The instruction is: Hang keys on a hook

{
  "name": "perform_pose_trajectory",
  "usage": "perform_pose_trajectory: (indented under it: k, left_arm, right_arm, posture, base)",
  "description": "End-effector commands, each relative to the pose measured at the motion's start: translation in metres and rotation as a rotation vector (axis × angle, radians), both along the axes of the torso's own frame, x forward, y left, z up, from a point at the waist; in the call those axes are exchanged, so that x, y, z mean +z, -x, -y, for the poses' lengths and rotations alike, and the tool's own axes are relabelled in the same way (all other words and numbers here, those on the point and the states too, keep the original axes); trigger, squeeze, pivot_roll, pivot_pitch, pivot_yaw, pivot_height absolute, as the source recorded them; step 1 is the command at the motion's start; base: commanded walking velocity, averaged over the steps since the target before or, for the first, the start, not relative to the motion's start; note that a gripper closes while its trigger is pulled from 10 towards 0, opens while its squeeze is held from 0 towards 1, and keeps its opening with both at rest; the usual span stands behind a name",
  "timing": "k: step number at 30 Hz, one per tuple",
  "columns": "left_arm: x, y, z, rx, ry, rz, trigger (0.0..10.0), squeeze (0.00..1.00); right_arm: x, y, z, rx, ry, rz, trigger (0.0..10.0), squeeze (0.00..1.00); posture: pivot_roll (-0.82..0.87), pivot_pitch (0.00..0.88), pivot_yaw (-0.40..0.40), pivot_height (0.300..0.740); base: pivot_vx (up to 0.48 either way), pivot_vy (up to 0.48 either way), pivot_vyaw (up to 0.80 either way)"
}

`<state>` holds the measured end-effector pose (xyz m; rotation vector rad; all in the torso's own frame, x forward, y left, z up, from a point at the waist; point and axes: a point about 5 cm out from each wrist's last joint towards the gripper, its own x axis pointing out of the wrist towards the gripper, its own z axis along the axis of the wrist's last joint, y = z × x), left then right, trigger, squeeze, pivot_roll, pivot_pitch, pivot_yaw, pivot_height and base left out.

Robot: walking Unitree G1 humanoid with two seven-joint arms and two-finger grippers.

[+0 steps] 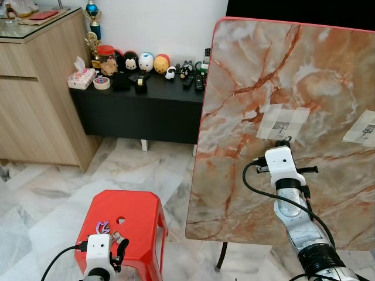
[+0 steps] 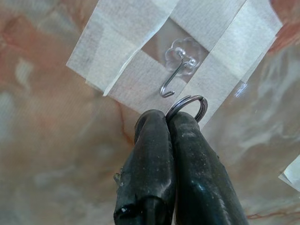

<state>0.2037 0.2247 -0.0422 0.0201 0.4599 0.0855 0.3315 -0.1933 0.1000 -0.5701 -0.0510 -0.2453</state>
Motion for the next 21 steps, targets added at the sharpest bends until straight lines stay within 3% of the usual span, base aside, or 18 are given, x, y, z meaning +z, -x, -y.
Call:
perform_pose_trajectory:
  k: [1,21]
  left_arm:
    - [-0.0020,0.0010,0.0030,-0.007,0.006,-0.011,10.0,0.00]
    - [-0.0022,0.0015,0.0033,-0.003,0.007,-0.010,10.0,0.00]
  right_arm:
    - [0.0033,-0.0033,0.0007,0.012,0.025,-0.006,10.0,0.00]
    - [0.0064,-0.0060,-0.0031,0.032,0.067,-0.008,10.0,0.00]
  posture:
    - [0.02,0.006,-0.098,0.740]
    - [0.02,0.005,-0.099,0.740]
  base:
    - [0.000,0.000,0.00]
    - [0.000,0.000,0.00]
